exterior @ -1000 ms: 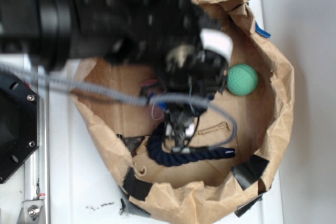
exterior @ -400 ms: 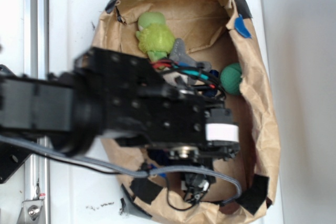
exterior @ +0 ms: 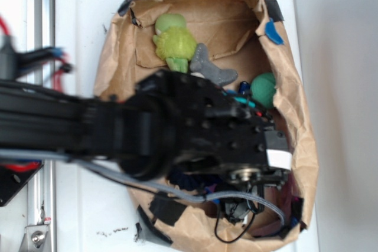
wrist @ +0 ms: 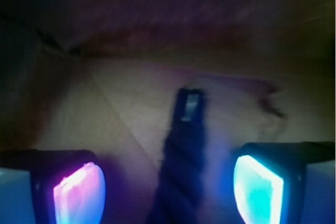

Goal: Grab the blue rope.

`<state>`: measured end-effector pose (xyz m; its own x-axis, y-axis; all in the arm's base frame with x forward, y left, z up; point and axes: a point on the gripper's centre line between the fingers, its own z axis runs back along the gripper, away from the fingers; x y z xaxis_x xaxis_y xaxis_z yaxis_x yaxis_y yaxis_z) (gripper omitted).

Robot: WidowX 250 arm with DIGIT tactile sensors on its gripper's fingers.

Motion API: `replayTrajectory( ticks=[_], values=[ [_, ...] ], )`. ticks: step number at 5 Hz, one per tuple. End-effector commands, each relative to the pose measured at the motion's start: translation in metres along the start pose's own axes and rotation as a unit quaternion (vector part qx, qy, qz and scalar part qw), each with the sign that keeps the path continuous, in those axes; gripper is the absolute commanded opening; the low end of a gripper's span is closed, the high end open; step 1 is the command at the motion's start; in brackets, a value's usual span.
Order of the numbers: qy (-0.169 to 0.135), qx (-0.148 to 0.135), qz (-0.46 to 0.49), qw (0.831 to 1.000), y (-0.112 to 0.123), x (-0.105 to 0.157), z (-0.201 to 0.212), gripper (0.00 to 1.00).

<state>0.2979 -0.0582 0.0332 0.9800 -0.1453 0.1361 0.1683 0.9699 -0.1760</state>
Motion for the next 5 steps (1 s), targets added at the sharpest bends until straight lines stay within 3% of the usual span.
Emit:
replayTrajectory(
  ticks=[1,2,5],
  values=[
    [0.010,-0.006,-0.013,1.000,0.009,0.002,-0.006,1.00],
    [0.003,-0.013,-0.004,1.000,0.010,0.001,-0.003,0.00],
    [0.000,-0.014,-0.003,1.000,0.012,0.002,0.008,0.00]
  ],
)
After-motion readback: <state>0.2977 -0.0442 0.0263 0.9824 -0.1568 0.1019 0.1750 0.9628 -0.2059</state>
